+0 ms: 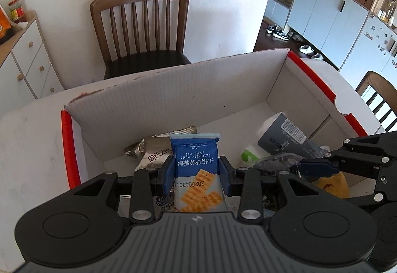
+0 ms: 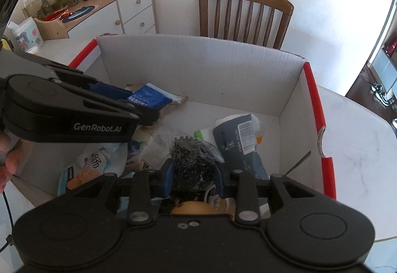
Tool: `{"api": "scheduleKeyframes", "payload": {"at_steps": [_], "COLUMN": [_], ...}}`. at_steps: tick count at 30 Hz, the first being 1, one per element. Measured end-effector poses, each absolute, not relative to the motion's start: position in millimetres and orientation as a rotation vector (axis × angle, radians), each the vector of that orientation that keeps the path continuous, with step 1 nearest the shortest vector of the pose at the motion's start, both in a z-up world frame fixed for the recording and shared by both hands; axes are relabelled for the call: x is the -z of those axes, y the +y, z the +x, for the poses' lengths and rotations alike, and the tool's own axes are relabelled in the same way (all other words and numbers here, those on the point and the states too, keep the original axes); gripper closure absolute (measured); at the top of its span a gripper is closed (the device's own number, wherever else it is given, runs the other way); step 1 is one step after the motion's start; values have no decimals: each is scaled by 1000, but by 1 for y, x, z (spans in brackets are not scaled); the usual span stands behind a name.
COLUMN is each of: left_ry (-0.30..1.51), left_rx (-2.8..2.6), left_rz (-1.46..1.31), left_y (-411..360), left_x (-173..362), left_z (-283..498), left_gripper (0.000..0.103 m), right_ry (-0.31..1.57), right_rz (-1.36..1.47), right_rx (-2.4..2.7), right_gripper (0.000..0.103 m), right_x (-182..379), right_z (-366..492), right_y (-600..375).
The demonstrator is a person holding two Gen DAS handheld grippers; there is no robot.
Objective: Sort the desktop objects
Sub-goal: 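Lower the biscuit packet and black bag into the box and open both tools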
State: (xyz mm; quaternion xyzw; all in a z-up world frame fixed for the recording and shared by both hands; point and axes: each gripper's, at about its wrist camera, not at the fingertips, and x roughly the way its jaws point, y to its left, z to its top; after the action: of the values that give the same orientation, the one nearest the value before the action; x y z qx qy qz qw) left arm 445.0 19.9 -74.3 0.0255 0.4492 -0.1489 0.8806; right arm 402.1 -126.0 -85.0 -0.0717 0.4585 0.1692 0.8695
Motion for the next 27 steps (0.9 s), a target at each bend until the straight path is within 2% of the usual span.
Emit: {"api": "scheduleKeyframes", "payload": {"at_steps": [7, 11, 12, 13, 14, 15, 21, 27], "left_ry": [945, 957, 960, 959, 957, 957, 943, 915], "left_rx": [308, 305, 303, 302, 300, 298, 305, 314], "left_rz": [41, 27, 23, 21, 21, 23, 20, 10], "left_y": [21, 22, 23, 23, 23, 23, 22, 22], "left_x": [75, 77, 77, 77, 77, 77, 72, 61], "left_z": [446, 447, 447, 446, 446, 445, 441, 432], "left_gripper": [66, 65, 63, 61, 55, 49, 39, 37], "right_ry": [971, 963, 962, 959, 950, 945, 937, 915], "right_rz": [-144, -147, -146, -146, -147, -147, -132, -121], "right_rx": [-351, -364, -370, -375, -381, -385, -398, -396], "right_gripper": [66, 56, 54, 48, 44, 44, 43, 41], "right_x": [89, 87, 86, 85, 84, 83, 77, 69], "right_z": [405, 404, 403, 402, 400, 398, 393, 388], "right_y": [-127, -125, -125, -124, -124, -123, -126, -135]}}
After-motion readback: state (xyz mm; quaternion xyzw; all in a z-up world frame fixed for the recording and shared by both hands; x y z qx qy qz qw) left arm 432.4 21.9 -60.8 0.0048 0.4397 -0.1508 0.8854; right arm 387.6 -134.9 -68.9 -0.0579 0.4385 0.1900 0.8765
